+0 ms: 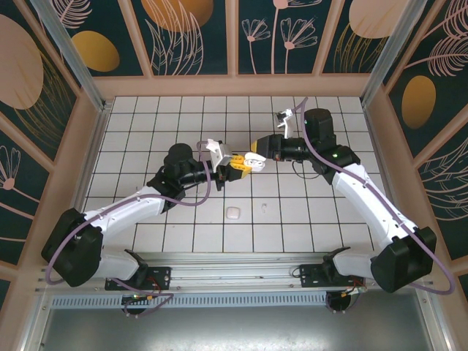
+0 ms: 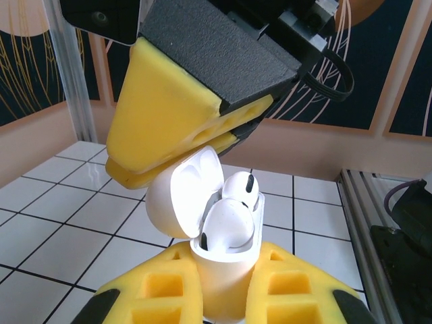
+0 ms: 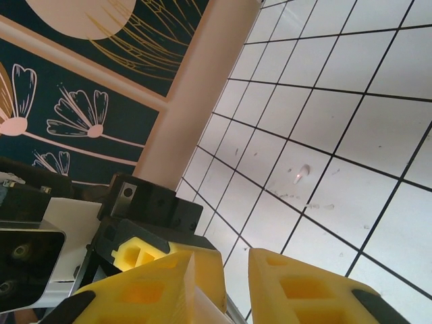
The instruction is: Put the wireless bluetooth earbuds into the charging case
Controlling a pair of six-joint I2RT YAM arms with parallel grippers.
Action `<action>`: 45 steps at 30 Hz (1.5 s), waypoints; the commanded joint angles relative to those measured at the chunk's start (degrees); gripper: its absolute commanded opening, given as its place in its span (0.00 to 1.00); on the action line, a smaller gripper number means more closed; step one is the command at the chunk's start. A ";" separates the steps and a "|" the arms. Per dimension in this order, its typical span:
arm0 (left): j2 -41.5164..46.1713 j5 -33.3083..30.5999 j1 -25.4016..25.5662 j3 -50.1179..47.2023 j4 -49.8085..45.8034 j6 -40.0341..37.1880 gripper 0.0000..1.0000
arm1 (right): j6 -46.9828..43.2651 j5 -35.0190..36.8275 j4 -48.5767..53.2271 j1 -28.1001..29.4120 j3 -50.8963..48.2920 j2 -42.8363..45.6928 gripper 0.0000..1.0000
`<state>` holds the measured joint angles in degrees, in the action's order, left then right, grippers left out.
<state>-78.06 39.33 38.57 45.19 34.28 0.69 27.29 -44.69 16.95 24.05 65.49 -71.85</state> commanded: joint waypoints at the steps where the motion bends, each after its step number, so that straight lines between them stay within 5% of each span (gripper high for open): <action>1: -0.77 -1.97 -0.47 1.93 2.02 0.89 0.00 | -1.43 -2.44 0.67 -0.05 1.43 0.09 0.28; 16: -1.70 -3.32 -0.56 1.92 2.19 2.19 0.00 | -2.49 -3.00 2.08 -0.02 1.62 0.40 0.27; 22: -1.51 -1.98 -2.06 1.00 6.64 9.92 0.00 | -3.29 -1.45 1.89 -0.48 2.03 1.78 0.27; 30: 0.96 1.91 -4.93 0.12 9.81 20.92 0.00 | -0.58 -0.92 -13.60 -2.44 -5.90 11.42 0.52; 36: 1.54 6.56 -5.09 3.36 8.83 27.34 0.00 | -0.71 -1.20 -21.61 -1.89 -10.90 15.05 0.58; 45: 0.94 12.27 -5.12 6.92 9.40 33.36 0.00 | -4.42 0.03 -20.05 3.57 -9.45 11.12 0.60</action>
<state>-77.65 48.31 33.65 50.28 40.95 30.63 25.19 -44.45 -0.82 25.82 55.11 -59.46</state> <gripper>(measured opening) 0.113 0.600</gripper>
